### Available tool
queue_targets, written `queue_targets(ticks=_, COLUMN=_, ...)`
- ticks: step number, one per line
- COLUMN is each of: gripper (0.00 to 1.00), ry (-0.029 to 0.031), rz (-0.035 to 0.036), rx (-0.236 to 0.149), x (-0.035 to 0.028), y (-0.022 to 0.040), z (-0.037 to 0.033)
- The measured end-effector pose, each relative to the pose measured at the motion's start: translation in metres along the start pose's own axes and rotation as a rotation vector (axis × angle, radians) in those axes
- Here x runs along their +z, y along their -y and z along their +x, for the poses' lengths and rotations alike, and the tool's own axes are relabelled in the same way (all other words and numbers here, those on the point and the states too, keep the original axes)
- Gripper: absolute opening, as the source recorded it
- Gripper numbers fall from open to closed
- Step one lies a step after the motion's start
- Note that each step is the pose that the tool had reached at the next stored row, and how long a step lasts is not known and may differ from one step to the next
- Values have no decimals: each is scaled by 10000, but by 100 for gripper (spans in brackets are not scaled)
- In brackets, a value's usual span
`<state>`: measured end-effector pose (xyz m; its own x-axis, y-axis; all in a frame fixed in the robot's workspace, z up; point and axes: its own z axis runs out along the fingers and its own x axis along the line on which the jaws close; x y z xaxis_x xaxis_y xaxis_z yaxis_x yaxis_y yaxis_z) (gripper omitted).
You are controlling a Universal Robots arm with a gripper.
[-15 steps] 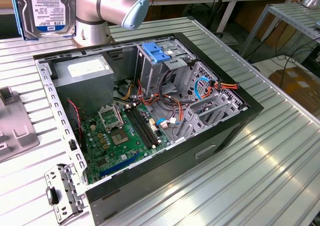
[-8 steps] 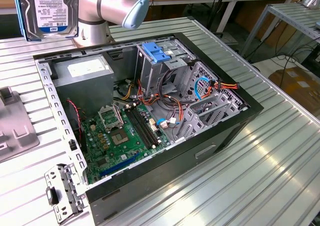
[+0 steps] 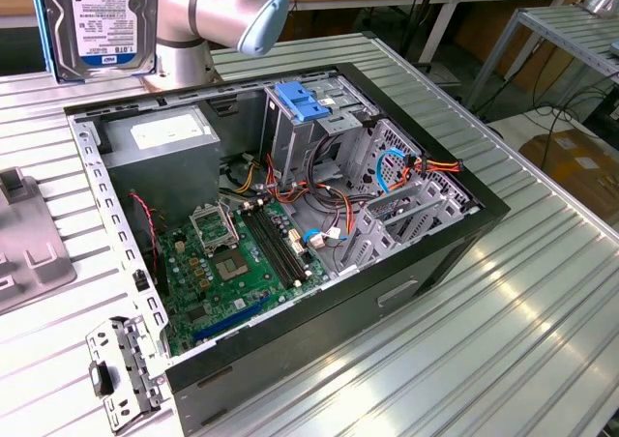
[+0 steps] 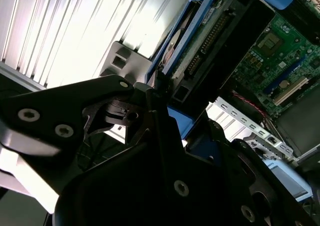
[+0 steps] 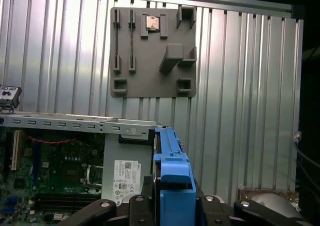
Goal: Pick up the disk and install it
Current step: 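Pick up the disk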
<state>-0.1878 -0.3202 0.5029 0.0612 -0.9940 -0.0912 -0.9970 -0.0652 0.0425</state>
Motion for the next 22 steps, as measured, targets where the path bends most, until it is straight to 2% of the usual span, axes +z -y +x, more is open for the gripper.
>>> queue_targets(ticks=22, gripper=37, ry=-1, rz=-1, rx=0, x=-11, y=70, z=125)
